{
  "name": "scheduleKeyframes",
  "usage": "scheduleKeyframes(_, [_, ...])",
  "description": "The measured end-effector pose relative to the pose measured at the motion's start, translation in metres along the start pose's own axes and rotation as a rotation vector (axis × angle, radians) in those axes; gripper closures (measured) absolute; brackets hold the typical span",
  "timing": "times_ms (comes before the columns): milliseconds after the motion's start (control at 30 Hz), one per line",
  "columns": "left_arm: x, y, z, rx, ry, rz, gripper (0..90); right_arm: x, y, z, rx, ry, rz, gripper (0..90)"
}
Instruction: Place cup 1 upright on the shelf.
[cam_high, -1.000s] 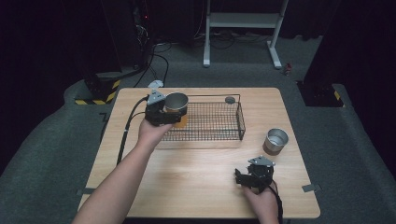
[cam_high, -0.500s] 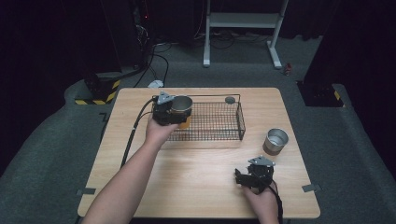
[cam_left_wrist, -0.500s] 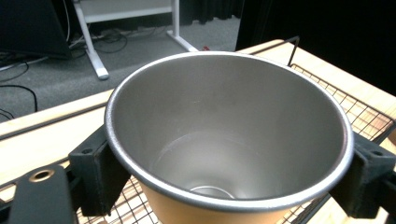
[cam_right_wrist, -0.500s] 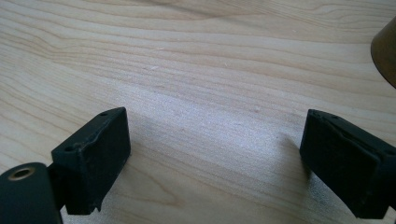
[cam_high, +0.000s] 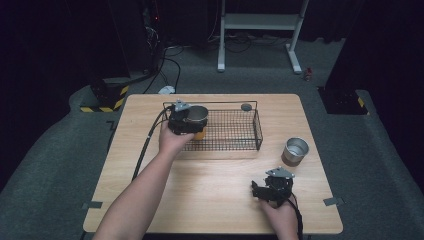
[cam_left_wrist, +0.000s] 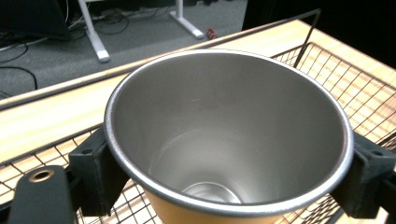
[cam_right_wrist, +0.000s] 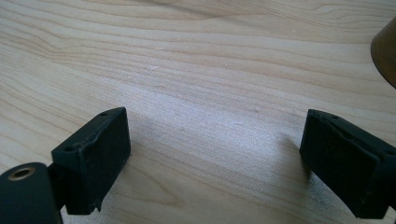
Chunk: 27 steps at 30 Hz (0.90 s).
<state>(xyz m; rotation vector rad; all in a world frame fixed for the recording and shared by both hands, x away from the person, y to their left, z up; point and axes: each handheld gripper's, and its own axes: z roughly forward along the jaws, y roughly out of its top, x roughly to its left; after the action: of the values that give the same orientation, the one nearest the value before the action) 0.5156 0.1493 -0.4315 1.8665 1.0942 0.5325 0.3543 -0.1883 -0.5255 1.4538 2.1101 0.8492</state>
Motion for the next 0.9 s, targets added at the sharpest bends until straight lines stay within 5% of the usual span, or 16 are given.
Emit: scheduleKeyframes(900, [0.001,-0.011,0.023,0.087,0.049,-0.002,13.9,0.000,-0.001,-0.001,0.001,0.010,-0.014,8.4])
